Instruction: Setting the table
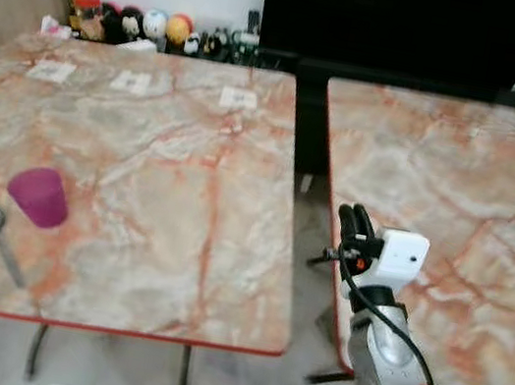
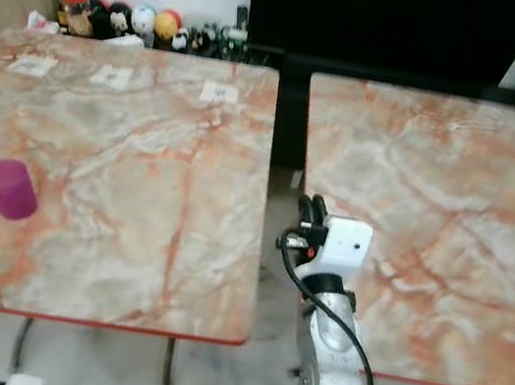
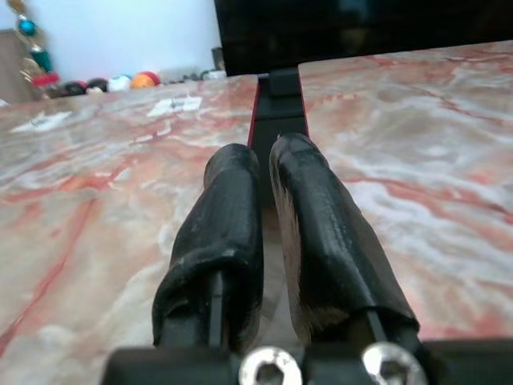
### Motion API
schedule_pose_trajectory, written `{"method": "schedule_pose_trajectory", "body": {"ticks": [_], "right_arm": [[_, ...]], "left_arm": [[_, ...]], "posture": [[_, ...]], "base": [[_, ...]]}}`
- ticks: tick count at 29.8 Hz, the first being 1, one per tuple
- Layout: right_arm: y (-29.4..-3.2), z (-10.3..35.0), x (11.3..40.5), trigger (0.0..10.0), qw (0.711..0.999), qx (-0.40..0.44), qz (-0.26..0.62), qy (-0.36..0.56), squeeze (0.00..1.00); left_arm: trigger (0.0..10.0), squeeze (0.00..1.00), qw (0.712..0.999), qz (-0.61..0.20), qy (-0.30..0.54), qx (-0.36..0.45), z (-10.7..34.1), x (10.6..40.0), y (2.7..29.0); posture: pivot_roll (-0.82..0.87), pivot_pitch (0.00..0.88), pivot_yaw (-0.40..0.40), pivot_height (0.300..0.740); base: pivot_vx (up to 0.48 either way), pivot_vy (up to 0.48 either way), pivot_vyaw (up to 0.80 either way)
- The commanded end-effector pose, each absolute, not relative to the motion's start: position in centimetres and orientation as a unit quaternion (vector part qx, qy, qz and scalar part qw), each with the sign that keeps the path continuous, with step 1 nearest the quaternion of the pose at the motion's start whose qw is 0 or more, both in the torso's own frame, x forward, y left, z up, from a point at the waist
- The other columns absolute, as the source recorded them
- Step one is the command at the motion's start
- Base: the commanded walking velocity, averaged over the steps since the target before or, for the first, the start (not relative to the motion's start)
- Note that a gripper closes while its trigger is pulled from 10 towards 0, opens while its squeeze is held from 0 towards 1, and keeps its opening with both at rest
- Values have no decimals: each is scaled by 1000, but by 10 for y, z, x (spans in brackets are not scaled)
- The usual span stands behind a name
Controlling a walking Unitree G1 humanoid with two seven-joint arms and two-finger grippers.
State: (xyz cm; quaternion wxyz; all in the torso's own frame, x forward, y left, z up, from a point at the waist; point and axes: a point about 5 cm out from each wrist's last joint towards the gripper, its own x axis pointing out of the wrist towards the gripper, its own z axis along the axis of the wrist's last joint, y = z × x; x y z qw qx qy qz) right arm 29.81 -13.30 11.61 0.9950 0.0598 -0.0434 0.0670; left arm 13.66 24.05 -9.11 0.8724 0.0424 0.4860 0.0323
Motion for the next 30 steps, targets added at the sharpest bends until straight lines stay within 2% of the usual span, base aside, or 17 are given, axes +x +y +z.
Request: {"method": "schedule_pose_trajectory", "body": {"ticks": [1,9,20,30], "right_arm": [[-124,124,302,10000,993,62,80,-59,0],[-123,123,303,10000,993,57,86,-58,0],[-122,122,302,10000,993,54,83,-57,0],[-123,125,308,10000,993,61,83,-55,0]], "left_arm": [[10000,0,873,40,485,44,-90,136,245],[10000,0,873,42,484,43,-90,136,245],[10000,0,874,49,481,41,-89,138,247],[10000,0,878,58,474,39,-87,142,248]], "posture": [[-67,0,-12,740],[-66,0,-9,740],[-54,0,-16,740],[-41,0,-23,740]], "base": [[0,480,0],[0,480,0],[0,480,727],[0,51,98]]}}
